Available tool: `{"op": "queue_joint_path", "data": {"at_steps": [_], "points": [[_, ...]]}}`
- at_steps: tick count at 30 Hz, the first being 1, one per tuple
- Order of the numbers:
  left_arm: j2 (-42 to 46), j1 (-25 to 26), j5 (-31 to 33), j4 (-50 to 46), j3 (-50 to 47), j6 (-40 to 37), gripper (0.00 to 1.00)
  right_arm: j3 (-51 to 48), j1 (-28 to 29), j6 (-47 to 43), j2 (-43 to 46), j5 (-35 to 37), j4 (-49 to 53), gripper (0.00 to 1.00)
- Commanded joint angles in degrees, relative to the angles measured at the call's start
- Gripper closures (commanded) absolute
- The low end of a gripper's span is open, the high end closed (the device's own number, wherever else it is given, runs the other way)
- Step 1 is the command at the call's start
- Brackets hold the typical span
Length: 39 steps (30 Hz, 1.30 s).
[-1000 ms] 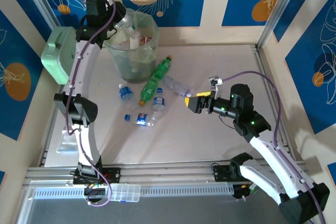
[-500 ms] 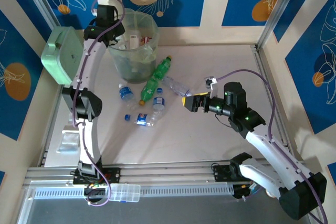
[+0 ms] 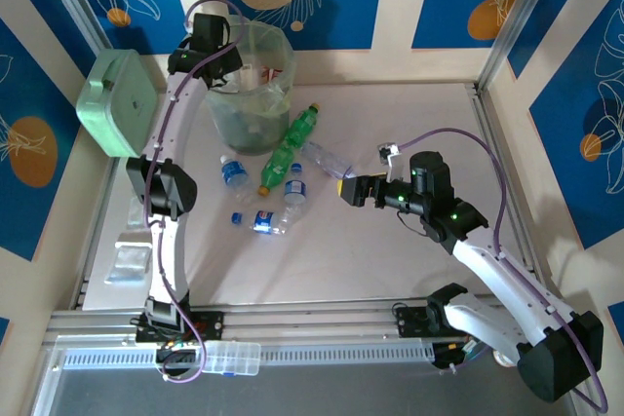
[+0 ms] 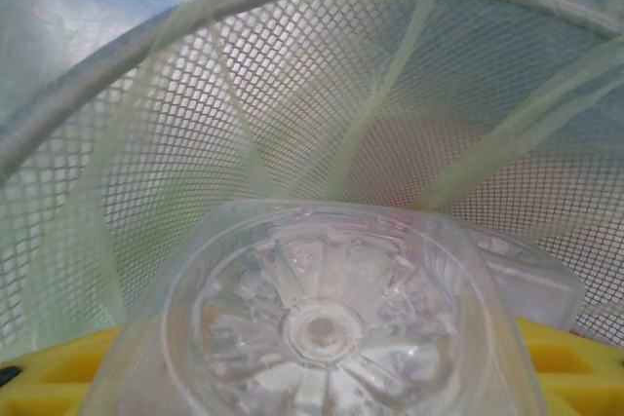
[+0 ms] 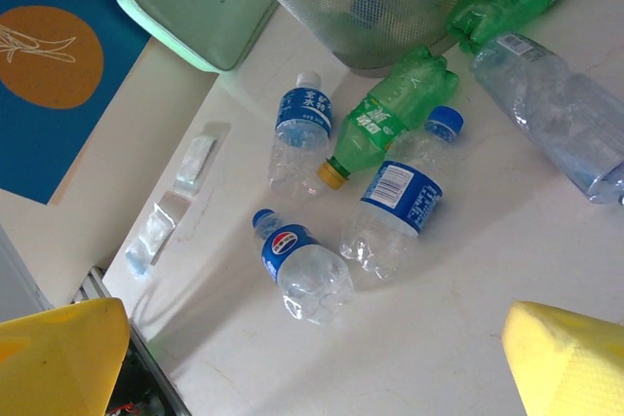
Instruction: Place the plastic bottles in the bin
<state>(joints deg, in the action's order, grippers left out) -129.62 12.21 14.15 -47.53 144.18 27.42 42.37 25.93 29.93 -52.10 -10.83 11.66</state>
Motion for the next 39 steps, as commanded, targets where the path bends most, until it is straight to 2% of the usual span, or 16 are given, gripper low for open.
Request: {"op": "queue_joint_path", "data": {"at_steps": [1,5,8,11,13,18,23,26,31,35,39], "points": [[-0.9,1.1,-2.4,2.1,1.5,-0.6,0.24,1.1,0.4,-1.5,-0.2,0.6,1.1,0.01],[1.8,1.6,-3.7,5.0,0.5,-1.1,0.13,1.2,0.4,-1.8,-0.3,0.7,1.1,0.01],[4.4,1.9,-4.7,8.2,-1.9,-1.7,0.12,1.0,0.4,-1.7,-0.5,0.7,0.7,0.01],[7.1,2.1,-5.8,12.2,-5.7,-1.6,0.15,0.5,0.4,-1.5,-0.6,0.6,0.2,0.01],[8.1,2.1,-6.8,13.9,-7.8,-1.1,0.21,0.1,0.4,-1.1,-0.5,0.6,-0.2,0.01],[7.4,2.0,-9.3,14.9,-9.6,-0.1,0.45,-0.8,0.4,-0.4,-0.5,0.5,-0.8,0.01],[5.8,2.0,-11.4,14.2,-10.9,1.2,0.64,-1.2,0.4,-0.3,0.2,1.0,-0.3,0.01],[6.5,2.0,-12.8,15.8,-13.6,1.4,0.68,-1.3,0.4,-0.5,0.2,1.7,0.2,0.01],[9.2,2.0,-14.3,16.5,-14.7,1.0,0.61,-0.5,0.3,-0.7,-0.3,2.2,1.4,0.01],[13.5,2.3,-15.8,16.5,-15.4,1.3,0.45,0.7,0.3,-1.0,-0.5,1.6,2.0,0.02],[22.7,4.3,-13.2,19.8,-25.4,5.7,0.34,2.9,0.3,-2.4,-1.3,2.5,4.0,0.02]]}}
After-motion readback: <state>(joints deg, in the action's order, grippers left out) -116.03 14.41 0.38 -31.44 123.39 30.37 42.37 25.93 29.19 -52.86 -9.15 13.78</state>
